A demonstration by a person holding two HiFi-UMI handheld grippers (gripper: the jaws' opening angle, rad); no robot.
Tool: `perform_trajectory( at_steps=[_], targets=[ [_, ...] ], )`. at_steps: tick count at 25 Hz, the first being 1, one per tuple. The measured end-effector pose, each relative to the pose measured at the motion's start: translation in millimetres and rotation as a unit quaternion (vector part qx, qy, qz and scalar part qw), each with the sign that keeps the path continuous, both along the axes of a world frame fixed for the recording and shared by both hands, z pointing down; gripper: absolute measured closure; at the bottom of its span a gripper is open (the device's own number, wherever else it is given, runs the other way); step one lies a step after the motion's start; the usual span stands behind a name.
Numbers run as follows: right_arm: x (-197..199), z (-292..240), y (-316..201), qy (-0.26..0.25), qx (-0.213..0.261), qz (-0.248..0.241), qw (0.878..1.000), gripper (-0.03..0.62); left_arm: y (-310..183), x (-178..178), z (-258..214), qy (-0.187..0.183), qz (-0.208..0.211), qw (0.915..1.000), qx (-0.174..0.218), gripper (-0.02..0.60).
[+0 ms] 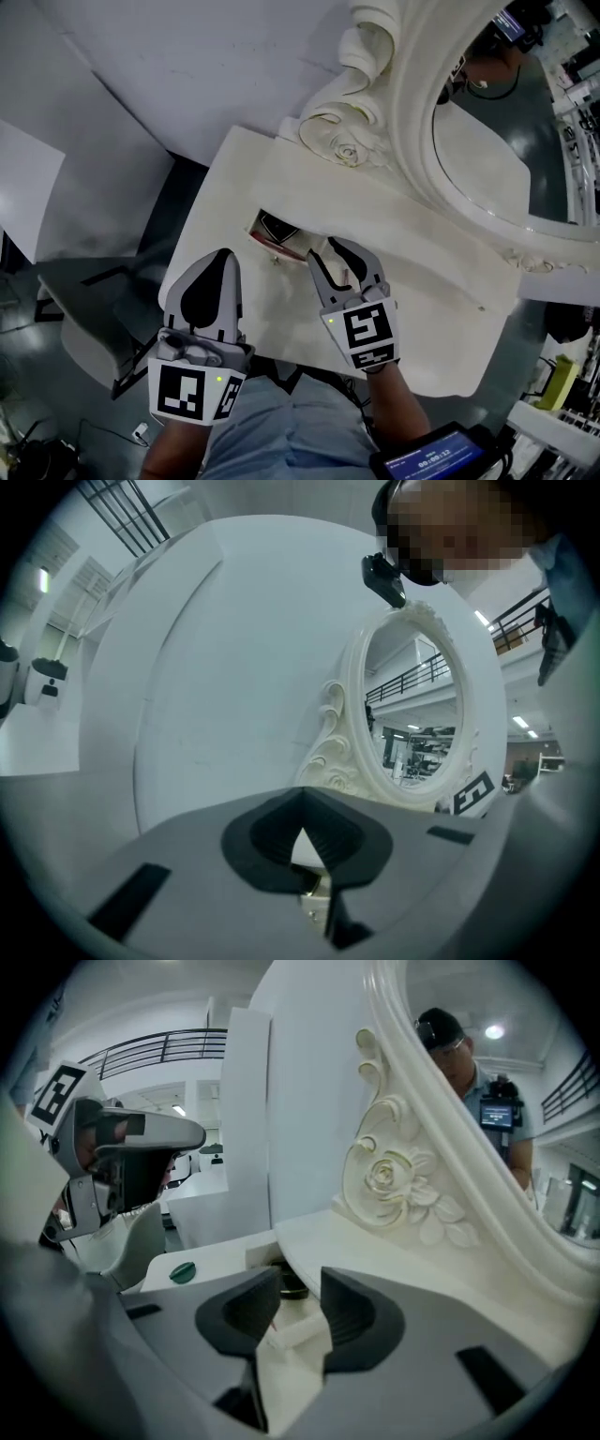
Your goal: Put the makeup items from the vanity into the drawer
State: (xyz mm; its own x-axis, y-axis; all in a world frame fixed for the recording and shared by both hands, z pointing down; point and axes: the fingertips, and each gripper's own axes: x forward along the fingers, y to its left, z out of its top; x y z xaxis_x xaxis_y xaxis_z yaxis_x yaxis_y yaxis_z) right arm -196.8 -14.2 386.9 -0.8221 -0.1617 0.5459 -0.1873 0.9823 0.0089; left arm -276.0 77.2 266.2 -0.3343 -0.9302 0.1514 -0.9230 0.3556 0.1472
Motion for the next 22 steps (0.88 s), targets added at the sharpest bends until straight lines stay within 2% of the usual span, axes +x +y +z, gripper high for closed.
perform_trajectory(
  at_steps=[5,10,22],
  targets=[
    [42,-1,-18,0.002,0.004,0.053,0.999,0.462,-19,30,-4,-0.004,0.044,0.999,0.003,0.583],
    [75,13,-25,0.011,-0.014,0.094,0.995,0.462,-35,56,2,-0.001,0.083,0.9965,-0.008,0.583],
    [97,77,-2,0.056,-0.079,0.125,0.987,0.462,-47,69,36,0.01,0.121,0.9912,-0.054,0.583]
  ],
)
